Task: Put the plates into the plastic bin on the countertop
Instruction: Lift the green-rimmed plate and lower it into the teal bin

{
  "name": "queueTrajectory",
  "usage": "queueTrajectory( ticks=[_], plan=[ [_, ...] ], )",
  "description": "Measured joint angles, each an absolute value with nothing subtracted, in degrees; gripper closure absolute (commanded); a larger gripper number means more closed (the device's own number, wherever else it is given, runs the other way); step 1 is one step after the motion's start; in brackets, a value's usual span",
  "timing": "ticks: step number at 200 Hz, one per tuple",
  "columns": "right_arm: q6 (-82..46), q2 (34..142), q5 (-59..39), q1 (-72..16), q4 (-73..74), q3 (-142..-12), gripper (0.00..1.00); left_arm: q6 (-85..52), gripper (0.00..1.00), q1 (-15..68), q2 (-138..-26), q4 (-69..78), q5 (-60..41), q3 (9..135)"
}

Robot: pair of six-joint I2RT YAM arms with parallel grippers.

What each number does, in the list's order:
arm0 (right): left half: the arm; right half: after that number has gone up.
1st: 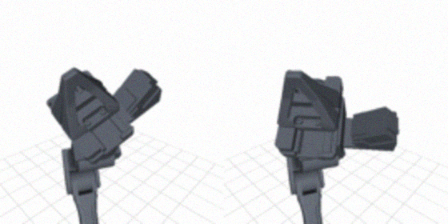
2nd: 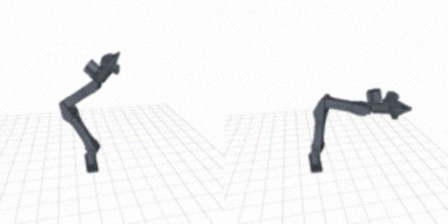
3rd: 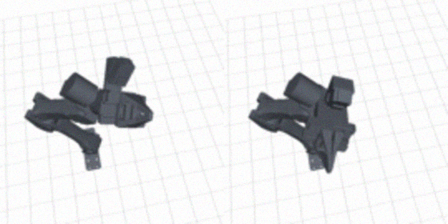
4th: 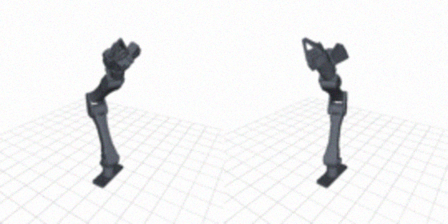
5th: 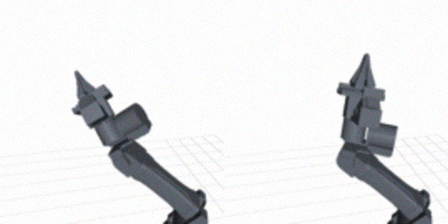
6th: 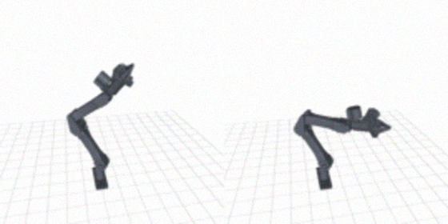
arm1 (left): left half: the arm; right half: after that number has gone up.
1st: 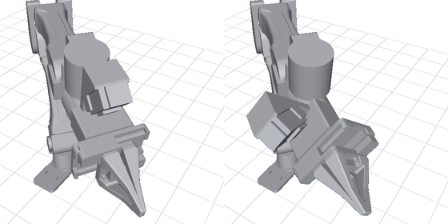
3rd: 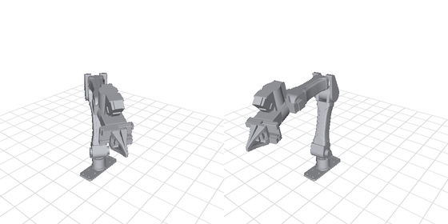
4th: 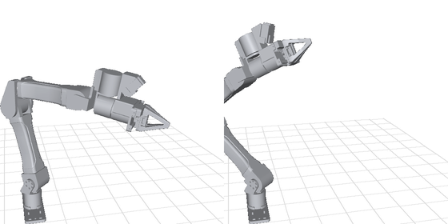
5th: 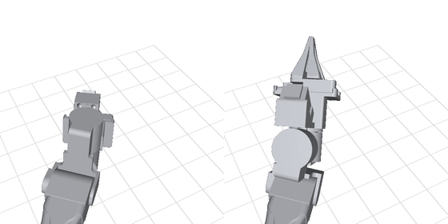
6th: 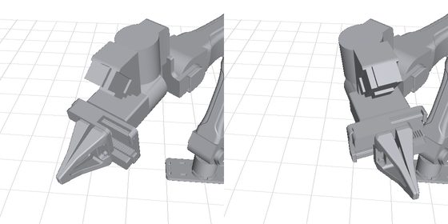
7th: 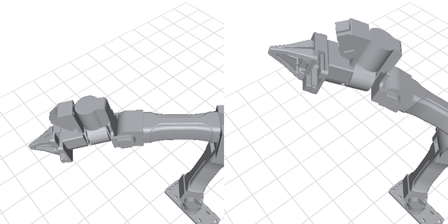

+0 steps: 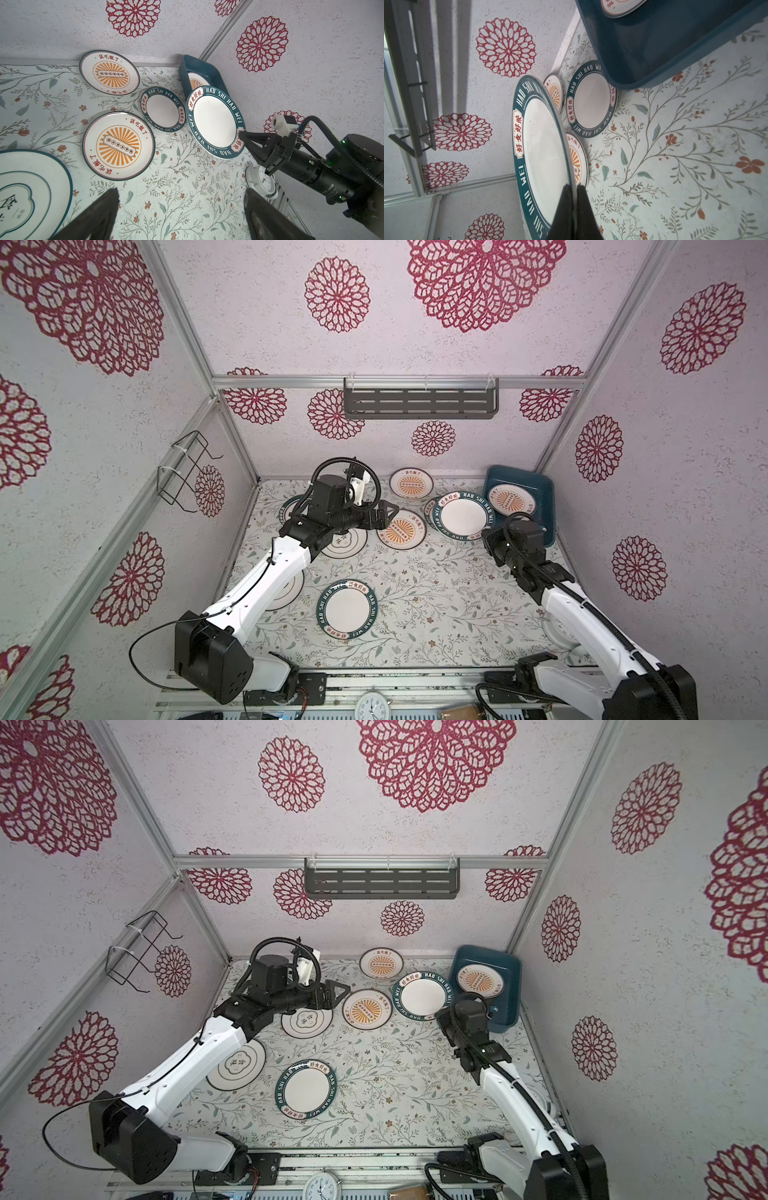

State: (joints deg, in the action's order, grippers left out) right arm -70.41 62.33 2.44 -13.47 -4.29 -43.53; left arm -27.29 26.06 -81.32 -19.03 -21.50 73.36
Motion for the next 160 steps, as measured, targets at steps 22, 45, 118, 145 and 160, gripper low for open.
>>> queueTrajectory(
  ticks=[22,45,118,145,160],
  plan=[
    [-69.6,64.6,2.1,-11.1,-4.1,-45.8,1.00,-28.3,0.03,26.2,-84.9,-17.0,-21.4,75.1],
    [-68.6,66.1,2.1,-9.3,-3.5,-47.5,1.00,-28.9,0.03,26.5,-90.1,-16.0,-21.4,78.5],
    [-66.0,73.4,0.2,-0.6,-1.8,-51.6,1.00,-28.7,0.03,27.4,-99.2,-15.7,-20.3,89.1],
    [-65.5,73.5,0.4,2.5,-1.9,-51.6,1.00,-28.0,0.03,27.4,-102.1,-15.9,-19.5,93.1],
    [-65.4,73.8,0.5,4.2,-1.8,-51.7,1.00,-27.4,0.03,27.4,-103.7,-16.2,-19.2,95.2]
  ],
)
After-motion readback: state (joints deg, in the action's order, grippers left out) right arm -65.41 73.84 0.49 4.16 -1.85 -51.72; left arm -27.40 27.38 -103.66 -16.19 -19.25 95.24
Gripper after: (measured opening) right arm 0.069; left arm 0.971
